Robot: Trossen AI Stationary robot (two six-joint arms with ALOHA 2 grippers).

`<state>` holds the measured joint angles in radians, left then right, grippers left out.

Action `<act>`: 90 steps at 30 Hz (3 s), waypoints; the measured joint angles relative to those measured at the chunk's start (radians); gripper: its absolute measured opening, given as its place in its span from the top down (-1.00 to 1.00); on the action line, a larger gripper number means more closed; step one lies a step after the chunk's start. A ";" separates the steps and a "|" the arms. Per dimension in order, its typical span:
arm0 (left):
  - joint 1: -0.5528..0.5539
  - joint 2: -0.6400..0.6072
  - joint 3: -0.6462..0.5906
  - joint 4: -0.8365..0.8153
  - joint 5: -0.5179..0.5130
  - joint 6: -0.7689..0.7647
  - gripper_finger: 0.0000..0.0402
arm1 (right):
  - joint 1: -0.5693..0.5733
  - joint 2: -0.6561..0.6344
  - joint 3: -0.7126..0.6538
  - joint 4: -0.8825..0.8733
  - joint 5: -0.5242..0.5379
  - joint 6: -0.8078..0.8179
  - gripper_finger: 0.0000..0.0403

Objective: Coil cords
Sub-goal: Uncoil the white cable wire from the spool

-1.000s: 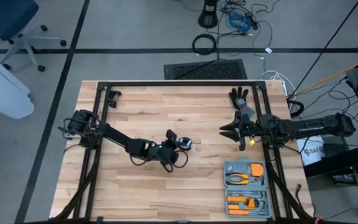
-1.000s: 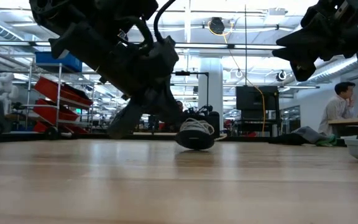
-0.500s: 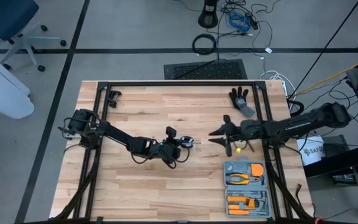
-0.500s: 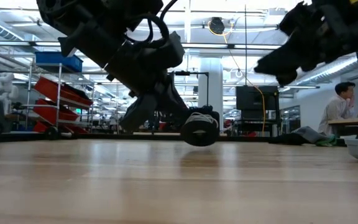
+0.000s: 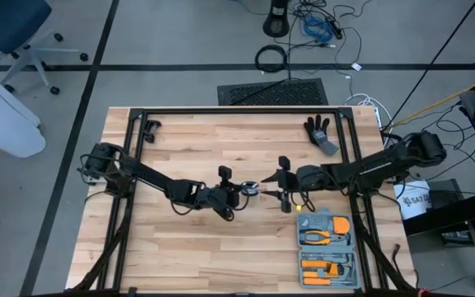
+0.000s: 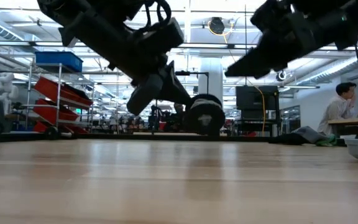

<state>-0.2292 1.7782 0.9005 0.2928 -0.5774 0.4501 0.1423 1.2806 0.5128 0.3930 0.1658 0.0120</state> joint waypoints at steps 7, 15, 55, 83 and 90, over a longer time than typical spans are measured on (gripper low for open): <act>-0.024 -0.056 0.000 0.003 0.000 -0.046 1.00 | 0.037 -0.060 0.125 -0.250 0.052 -0.021 0.23; -0.056 -0.100 0.000 0.006 0.001 -0.053 1.00 | 0.051 -0.074 0.139 -0.302 0.052 -0.033 0.26; -0.064 -0.100 0.000 0.014 0.051 -0.105 1.00 | 0.056 0.014 0.139 -0.289 0.120 -0.110 0.27; -0.060 -0.100 0.000 0.013 0.080 -0.115 1.00 | 0.083 0.014 0.139 -0.285 0.121 -0.133 0.27; -0.060 -0.100 0.000 0.013 0.080 -0.124 1.00 | 0.083 0.014 0.139 -0.285 0.116 -0.133 0.27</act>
<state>-0.2893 1.6779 0.9005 0.3061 -0.4973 0.3263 0.2249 1.2942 0.6514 0.1081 0.2821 -0.1207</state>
